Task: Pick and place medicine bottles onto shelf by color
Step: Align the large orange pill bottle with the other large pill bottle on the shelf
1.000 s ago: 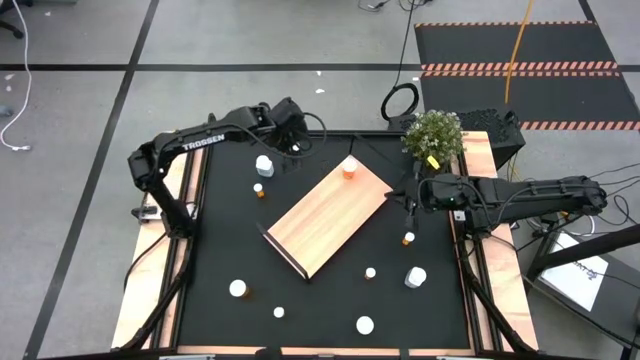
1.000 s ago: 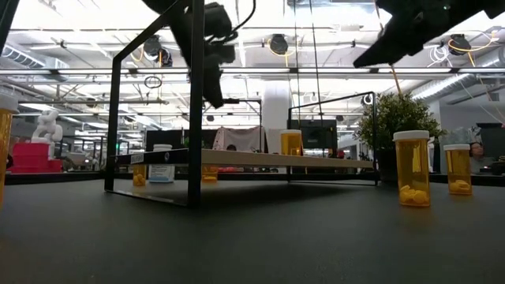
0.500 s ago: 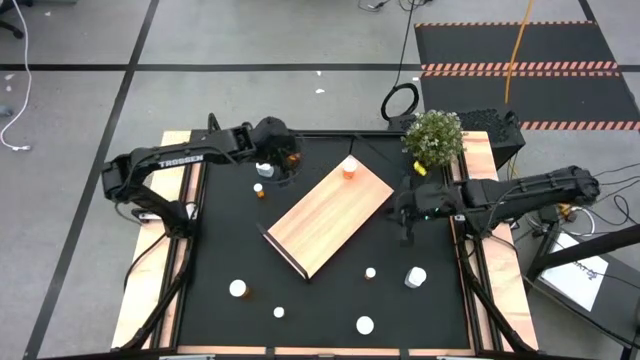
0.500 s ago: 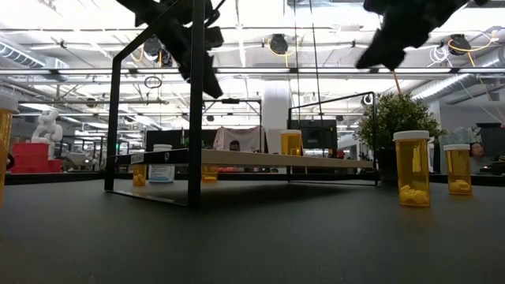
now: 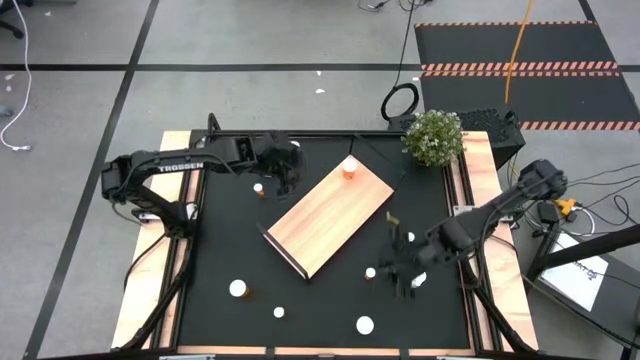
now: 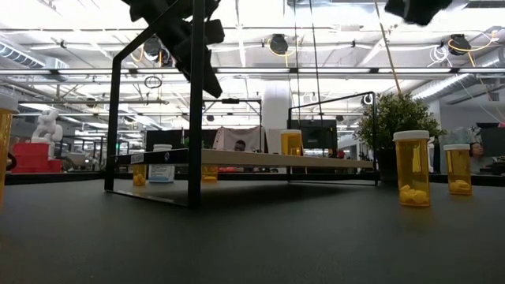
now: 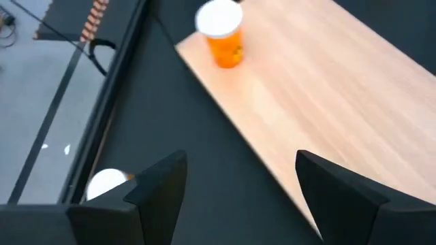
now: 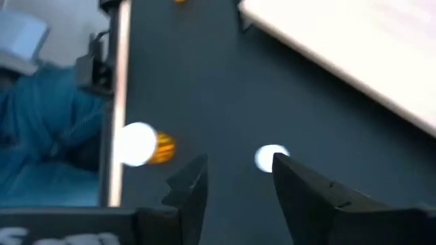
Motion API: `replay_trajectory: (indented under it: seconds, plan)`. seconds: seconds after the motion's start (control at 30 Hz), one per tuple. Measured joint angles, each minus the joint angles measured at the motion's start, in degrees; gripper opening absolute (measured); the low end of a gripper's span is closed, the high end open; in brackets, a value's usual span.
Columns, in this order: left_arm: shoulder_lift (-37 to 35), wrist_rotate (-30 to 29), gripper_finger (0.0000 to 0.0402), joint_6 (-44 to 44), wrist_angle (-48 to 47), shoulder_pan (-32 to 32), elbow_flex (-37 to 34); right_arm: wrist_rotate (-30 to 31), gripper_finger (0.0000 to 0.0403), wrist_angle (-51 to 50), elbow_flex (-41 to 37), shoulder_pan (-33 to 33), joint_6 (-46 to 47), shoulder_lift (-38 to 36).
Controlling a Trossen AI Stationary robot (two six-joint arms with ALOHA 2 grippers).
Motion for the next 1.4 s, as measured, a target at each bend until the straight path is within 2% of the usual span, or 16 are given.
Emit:
replay_trajectory:
  seconds: [0.2,0.37,0.57,1.0,1.4]
  plan:
    - [0.0,0.0,0.0273,-1.4,-0.7,-3.1,0.0,-2.6,0.0163,-5.3,11.0,4.5,1.7,10.7]
    - [0.0,0.0,0.0273,-1.5,-0.8,-4.6,0.0,-6.3,0.0163,-4.5,15.2,6.4,2.5,16.7]
    - [0.0,-0.1,0.0273,-2.5,-0.2,-5.3,0.0,-10.6,0.0184,-2.2,16.1,7.0,4.2,22.0]
    - [0.0,-0.1,0.0273,-3.3,0.3,-5.7,0.0,-8.9,0.0285,2.2,16.1,6.9,-2.6,26.1]
    - [0.0,-0.1,0.0273,-2.4,1.2,-5.7,0.1,-8.9,0.0299,3.2,16.1,6.9,-7.3,29.4]
